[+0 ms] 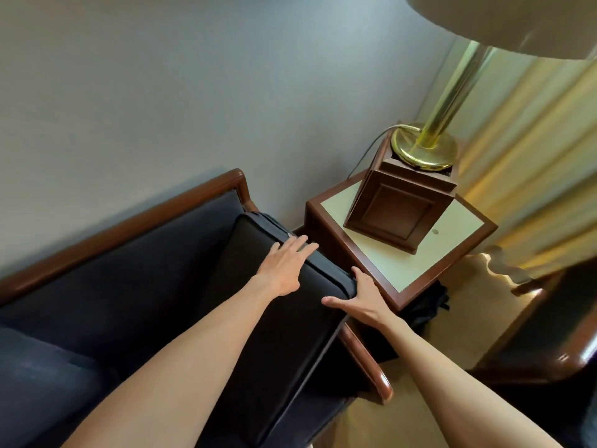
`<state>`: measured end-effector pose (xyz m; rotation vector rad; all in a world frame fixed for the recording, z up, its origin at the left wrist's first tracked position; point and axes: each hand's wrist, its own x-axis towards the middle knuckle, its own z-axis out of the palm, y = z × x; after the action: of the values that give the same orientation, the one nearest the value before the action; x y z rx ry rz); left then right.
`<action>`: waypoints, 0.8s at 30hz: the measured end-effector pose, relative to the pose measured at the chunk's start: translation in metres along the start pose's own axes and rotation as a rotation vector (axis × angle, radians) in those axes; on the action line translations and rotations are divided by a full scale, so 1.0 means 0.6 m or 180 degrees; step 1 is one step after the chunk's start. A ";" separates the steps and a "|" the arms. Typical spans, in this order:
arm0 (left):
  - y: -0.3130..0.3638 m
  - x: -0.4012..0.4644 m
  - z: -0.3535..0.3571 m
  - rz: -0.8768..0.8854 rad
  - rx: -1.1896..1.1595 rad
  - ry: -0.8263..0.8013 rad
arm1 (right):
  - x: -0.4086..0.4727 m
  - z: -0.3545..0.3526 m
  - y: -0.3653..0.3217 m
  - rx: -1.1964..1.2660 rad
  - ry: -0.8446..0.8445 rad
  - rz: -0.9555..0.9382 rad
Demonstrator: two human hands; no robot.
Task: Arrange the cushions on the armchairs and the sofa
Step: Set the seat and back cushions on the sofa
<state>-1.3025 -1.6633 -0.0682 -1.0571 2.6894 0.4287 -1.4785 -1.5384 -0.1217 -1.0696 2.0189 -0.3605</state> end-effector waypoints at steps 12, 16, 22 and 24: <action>-0.001 -0.067 0.014 0.0085 0.0107 0.0145 | -0.044 0.053 0.004 0.0964 0.0261 -0.0379; -0.019 -0.109 -0.037 0.0185 0.0940 -0.0093 | -0.095 0.076 -0.053 0.0997 0.0300 -0.1018; -0.076 -0.200 -0.066 0.0274 0.0723 -0.0748 | -0.169 0.113 -0.125 0.0782 0.0328 -0.1917; -0.098 -0.243 -0.065 0.0287 0.0601 -0.0587 | -0.201 0.143 -0.130 0.0922 0.0354 -0.2043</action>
<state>-1.1614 -1.6266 0.0018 -0.8057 2.5604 0.2663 -1.3307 -1.4804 -0.0690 -1.5106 1.6003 -1.0275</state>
